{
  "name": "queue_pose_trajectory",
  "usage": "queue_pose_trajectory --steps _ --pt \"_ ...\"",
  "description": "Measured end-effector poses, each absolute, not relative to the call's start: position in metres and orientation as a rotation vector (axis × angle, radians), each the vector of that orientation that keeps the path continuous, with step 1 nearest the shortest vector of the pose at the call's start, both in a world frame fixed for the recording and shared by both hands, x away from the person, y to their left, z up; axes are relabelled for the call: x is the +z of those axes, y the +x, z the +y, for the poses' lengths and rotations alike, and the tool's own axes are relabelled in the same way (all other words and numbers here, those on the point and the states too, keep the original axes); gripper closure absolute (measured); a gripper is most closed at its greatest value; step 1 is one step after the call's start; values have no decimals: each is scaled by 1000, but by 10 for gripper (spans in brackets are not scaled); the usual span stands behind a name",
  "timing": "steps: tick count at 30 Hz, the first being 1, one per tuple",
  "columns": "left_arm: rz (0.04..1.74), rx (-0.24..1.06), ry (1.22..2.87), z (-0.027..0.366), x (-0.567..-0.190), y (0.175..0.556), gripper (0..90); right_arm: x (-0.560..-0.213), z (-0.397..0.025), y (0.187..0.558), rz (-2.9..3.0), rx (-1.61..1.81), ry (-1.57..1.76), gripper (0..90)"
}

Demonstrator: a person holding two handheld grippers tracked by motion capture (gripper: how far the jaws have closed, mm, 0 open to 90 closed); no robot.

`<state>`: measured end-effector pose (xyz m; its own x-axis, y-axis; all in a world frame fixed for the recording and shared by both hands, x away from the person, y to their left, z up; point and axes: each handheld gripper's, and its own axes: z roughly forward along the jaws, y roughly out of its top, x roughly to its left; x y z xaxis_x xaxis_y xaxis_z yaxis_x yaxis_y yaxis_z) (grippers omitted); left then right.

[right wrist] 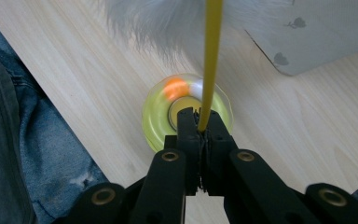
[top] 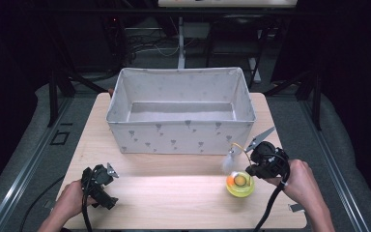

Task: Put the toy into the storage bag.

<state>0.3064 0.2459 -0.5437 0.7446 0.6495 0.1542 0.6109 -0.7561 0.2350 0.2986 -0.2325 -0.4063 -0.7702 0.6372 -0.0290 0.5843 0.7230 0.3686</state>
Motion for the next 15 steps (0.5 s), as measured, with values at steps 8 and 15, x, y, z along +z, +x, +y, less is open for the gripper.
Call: queue_pose_trajectory --steps 8,15 --pt "1010 347 2772 246 -544 306 2 -401 -229 303 2771 511 968 881" --pt "1010 346 2772 246 -544 306 2 -398 -226 307 2777 530 964 881"
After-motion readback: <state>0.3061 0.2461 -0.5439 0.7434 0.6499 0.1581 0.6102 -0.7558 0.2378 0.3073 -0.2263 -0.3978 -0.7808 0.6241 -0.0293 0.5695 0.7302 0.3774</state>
